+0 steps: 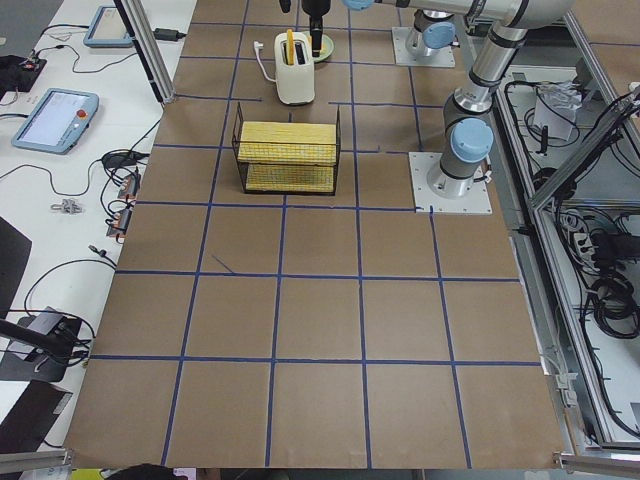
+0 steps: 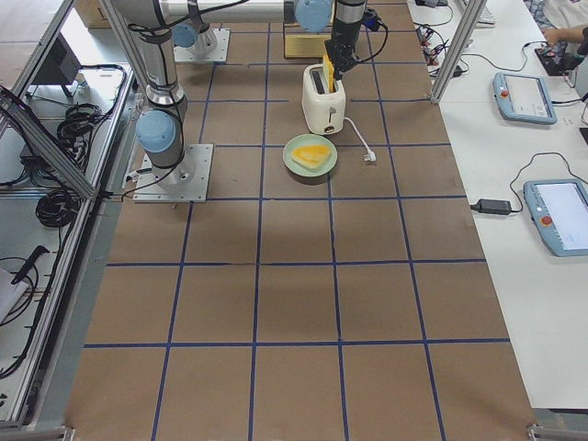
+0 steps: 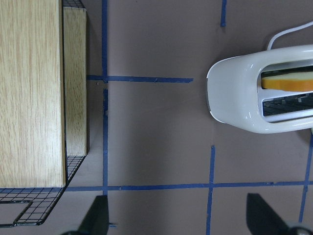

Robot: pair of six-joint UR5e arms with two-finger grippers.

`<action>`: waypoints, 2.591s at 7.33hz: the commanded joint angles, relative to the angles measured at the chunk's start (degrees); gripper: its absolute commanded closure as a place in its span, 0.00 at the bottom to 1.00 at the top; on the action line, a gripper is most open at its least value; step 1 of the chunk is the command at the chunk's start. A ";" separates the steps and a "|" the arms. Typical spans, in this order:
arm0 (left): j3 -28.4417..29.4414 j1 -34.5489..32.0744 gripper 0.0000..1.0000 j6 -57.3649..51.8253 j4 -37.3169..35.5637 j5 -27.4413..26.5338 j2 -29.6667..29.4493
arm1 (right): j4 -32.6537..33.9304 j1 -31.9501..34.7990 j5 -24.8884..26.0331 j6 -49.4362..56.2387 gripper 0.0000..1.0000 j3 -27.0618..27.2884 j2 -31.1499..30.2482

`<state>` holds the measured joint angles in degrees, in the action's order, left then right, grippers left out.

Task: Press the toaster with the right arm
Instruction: 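Move the right gripper toward the toaster's lever beside the plate, then press the toaster lever down with the right gripper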

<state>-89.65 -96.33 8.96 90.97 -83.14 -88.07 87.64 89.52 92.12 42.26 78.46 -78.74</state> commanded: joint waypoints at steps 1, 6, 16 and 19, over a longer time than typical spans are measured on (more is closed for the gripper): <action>0.00 0.00 0.00 0.00 0.00 0.00 0.00 | -0.97 0.03 -1.23 17.94 0.96 0.98 0.96; 0.00 0.00 0.00 0.00 0.00 0.00 0.00 | 19.44 0.04 -1.68 36.83 0.94 15.03 1.22; 0.00 0.00 0.00 0.00 0.00 0.00 0.00 | 26.78 3.80 -0.90 43.79 0.93 19.09 5.00; 0.09 0.00 0.00 0.00 0.00 0.00 0.00 | 30.48 3.73 -0.89 43.79 0.93 21.21 5.35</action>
<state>-89.64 -96.33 8.96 90.97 -83.14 -88.07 117.04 93.29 91.31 86.02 98.93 -73.55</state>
